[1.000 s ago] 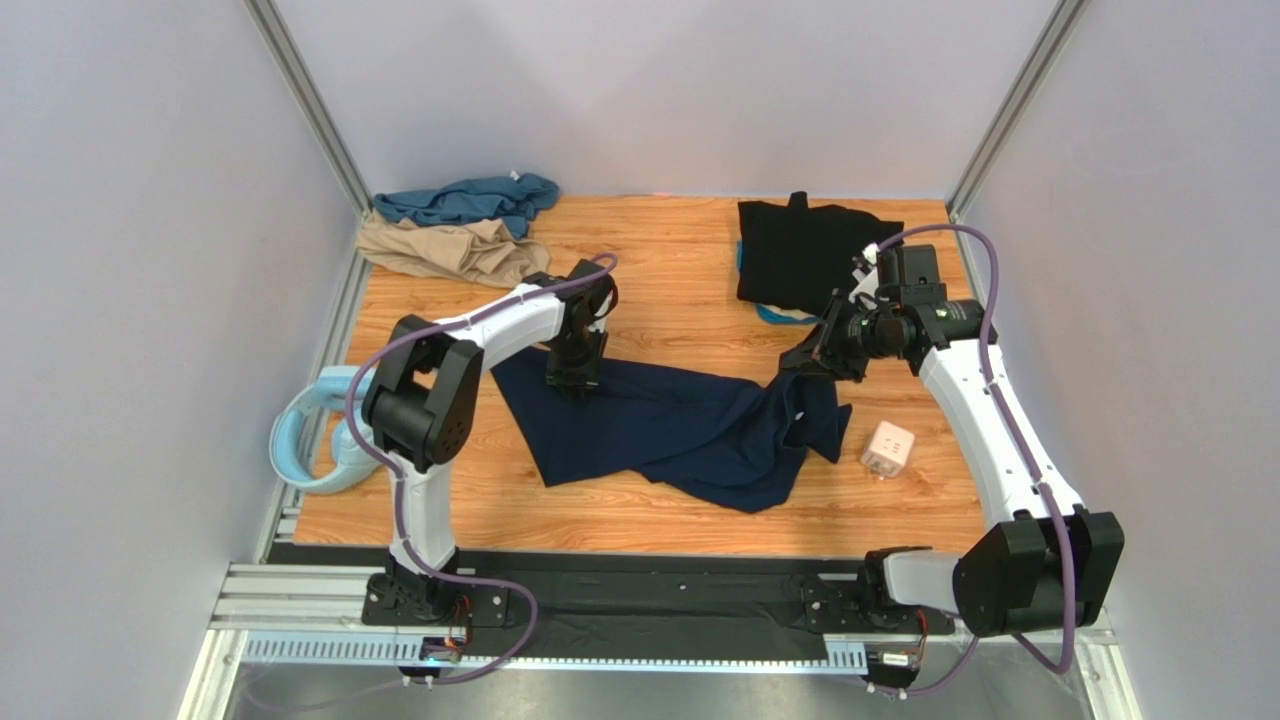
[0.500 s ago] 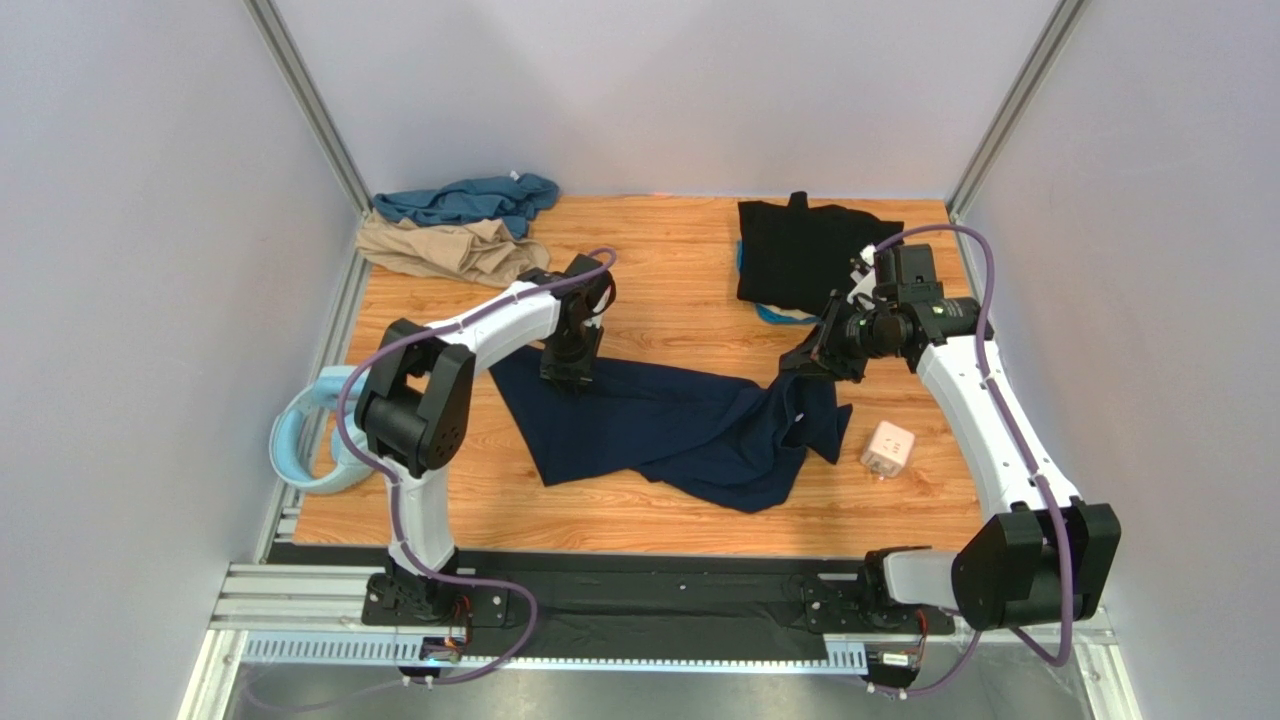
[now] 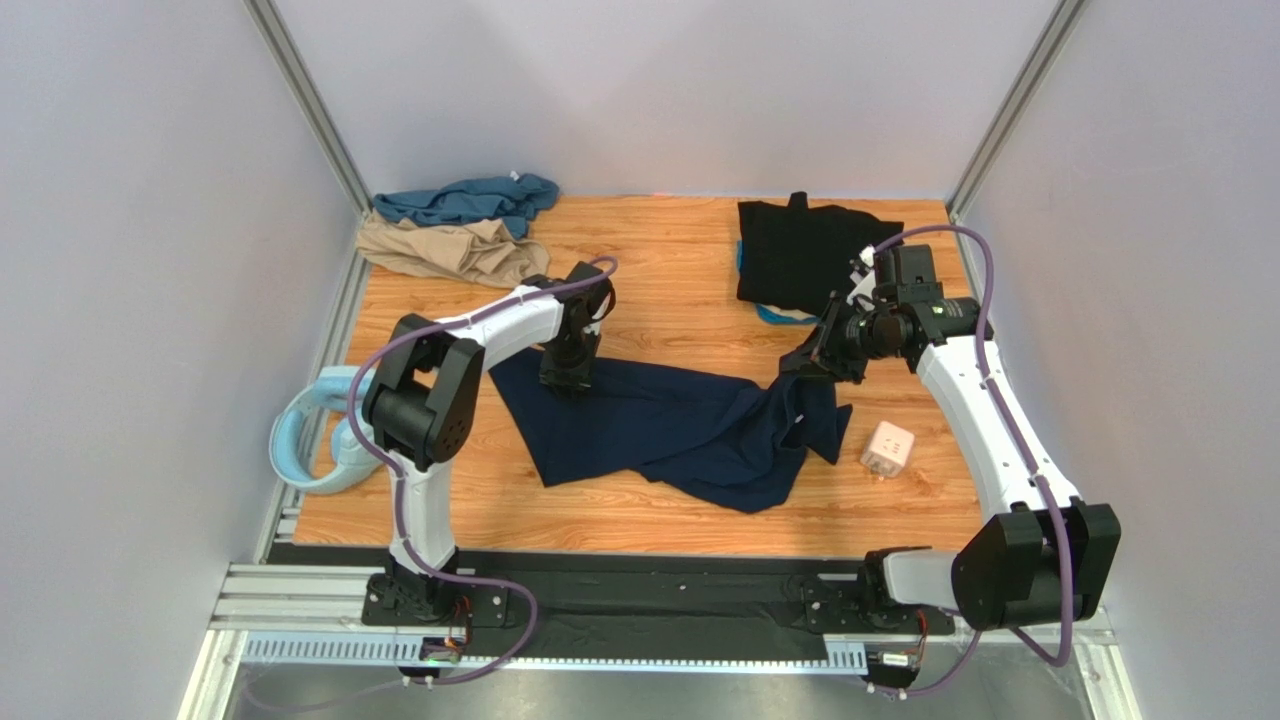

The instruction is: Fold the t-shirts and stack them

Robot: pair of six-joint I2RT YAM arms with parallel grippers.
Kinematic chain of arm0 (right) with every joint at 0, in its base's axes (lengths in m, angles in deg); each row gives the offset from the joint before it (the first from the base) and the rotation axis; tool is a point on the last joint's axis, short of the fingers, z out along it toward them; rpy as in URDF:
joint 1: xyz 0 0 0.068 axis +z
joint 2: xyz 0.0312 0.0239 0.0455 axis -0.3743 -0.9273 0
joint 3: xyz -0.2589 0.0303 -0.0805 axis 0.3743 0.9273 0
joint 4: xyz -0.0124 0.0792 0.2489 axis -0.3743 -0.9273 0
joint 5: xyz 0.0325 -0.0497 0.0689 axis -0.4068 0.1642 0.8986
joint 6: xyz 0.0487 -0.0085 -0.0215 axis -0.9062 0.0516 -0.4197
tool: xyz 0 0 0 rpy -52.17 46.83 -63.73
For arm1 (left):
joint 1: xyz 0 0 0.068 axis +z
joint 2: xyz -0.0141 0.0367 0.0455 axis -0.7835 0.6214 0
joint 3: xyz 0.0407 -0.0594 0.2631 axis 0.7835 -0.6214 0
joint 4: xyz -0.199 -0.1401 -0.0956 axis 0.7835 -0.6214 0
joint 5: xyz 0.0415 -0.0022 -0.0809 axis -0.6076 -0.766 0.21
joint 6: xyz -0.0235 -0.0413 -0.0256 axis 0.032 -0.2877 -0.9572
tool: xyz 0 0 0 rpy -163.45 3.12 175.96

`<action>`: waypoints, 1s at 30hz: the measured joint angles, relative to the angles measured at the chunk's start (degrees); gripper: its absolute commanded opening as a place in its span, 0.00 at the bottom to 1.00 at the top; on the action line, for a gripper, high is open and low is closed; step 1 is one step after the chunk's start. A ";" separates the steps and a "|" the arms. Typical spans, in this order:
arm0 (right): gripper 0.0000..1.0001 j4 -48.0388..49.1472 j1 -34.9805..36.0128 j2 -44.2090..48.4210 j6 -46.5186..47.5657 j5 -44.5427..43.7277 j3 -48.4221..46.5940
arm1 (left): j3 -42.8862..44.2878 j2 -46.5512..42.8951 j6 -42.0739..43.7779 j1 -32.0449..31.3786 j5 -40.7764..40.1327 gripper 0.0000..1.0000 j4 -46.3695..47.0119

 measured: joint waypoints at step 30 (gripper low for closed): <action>0.00 0.11 0.00 -1.57 0.15 -0.22 -0.55 | -1.73 -5.40 2.86 0.37 -2.91 0.20 -0.09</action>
